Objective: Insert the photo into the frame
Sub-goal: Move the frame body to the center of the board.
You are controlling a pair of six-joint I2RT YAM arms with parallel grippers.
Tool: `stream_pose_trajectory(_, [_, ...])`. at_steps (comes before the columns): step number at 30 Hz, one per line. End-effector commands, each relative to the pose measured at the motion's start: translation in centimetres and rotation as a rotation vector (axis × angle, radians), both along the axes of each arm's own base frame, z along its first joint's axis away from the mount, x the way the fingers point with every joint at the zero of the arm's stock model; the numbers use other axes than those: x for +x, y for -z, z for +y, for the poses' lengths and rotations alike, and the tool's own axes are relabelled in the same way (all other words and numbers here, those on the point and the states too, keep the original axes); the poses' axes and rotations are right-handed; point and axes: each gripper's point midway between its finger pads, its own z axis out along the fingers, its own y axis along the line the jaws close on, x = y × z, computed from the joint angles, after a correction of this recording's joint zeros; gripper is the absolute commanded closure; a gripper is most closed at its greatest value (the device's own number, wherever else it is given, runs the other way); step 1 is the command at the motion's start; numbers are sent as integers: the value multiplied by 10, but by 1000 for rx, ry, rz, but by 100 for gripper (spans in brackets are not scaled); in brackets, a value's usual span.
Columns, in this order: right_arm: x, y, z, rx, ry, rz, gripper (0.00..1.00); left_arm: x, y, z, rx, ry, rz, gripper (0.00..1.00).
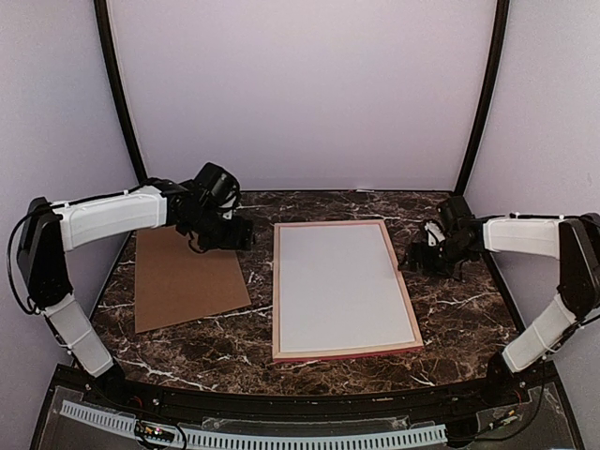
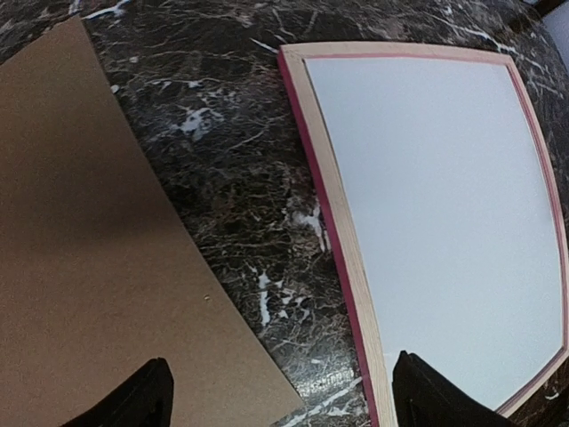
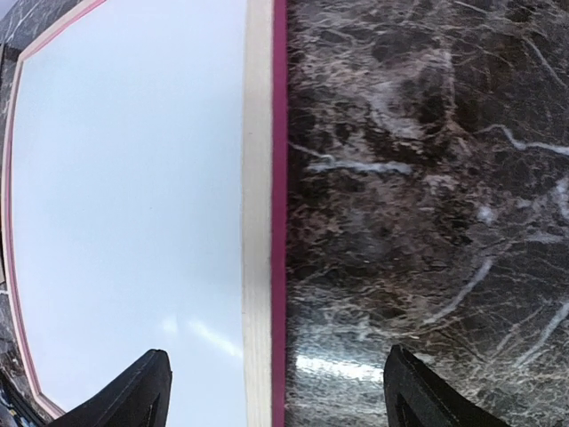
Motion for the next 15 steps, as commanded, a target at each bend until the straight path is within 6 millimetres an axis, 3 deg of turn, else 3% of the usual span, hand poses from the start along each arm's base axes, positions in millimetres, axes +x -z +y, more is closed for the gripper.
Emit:
stream_pose_trajectory(1, [10, -3, 17, -13, -26, -26, 18, -6, -7, 55, 116, -68, -24, 8])
stream_pose_trajectory(4, [9, 5, 24, -30, -46, -8, 22, -6, -12, 77, 109, -108, -30, 4])
stream_pose_trajectory(9, [10, 17, 29, -47, -64, 18, 31, -7, -3, 115, 47, -192, 5, 3])
stream_pose_trajectory(15, [12, 24, 33, -44, -75, 32, 48, -7, 2, 142, 27, -252, 12, 3])
